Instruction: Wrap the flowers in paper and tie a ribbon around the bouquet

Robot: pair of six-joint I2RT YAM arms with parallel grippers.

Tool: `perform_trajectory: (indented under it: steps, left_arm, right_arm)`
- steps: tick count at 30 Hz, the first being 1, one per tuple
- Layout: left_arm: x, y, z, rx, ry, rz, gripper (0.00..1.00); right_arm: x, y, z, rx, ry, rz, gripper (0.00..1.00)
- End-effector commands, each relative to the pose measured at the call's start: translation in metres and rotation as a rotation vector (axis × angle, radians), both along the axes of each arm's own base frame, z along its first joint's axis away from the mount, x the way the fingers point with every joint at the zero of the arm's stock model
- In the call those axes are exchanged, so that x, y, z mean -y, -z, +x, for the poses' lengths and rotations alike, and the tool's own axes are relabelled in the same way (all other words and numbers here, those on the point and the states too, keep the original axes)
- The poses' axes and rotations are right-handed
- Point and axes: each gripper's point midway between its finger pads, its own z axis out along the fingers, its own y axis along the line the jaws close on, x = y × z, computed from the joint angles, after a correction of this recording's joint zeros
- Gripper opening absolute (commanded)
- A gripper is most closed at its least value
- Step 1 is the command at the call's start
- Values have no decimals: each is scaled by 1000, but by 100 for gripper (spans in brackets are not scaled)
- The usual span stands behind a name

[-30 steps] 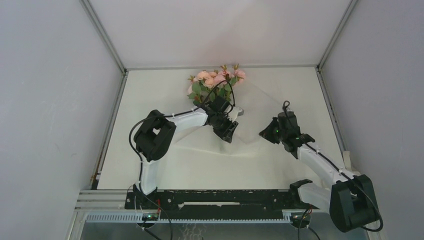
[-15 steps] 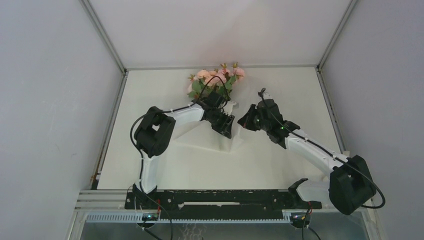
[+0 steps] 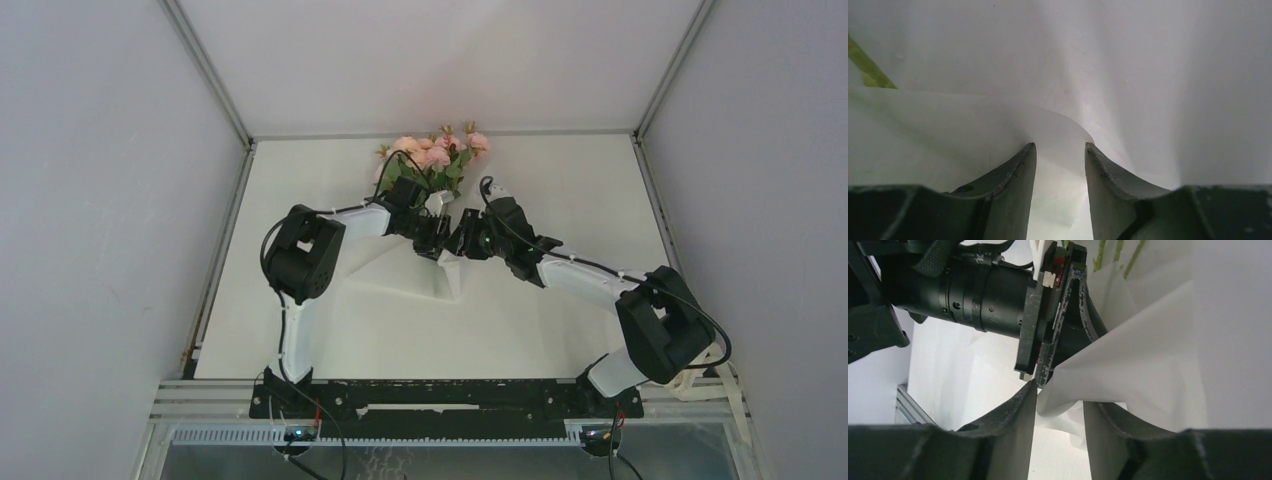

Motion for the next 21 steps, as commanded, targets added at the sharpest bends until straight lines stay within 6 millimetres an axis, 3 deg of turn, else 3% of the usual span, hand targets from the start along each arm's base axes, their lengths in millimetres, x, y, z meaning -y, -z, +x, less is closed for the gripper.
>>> perform_trajectory:
  steps: [1,7,16,17,18,21]
  left_arm:
    - [-17,36,2,-11,-45,88,47]
    - [-19,35,5,11,-44,97,47]
    - [-20,37,3,12,-41,104,47]
    - [-20,37,4,13,-42,104,47]
    - [-20,36,4,14,-43,104,47]
    - [-20,34,5,20,-44,104,47]
  right_arm:
    - [4,-11,3,61,-65,-43,51]
    - [2,-23,-18,157,-201,-53,59]
    - [22,-31,-42,295,-222,-24,67]
    - [22,-32,-45,311,-227,-1,74]
    - [20,-31,-49,325,-233,15,94]
    - [11,-25,-59,354,-251,-2,100]
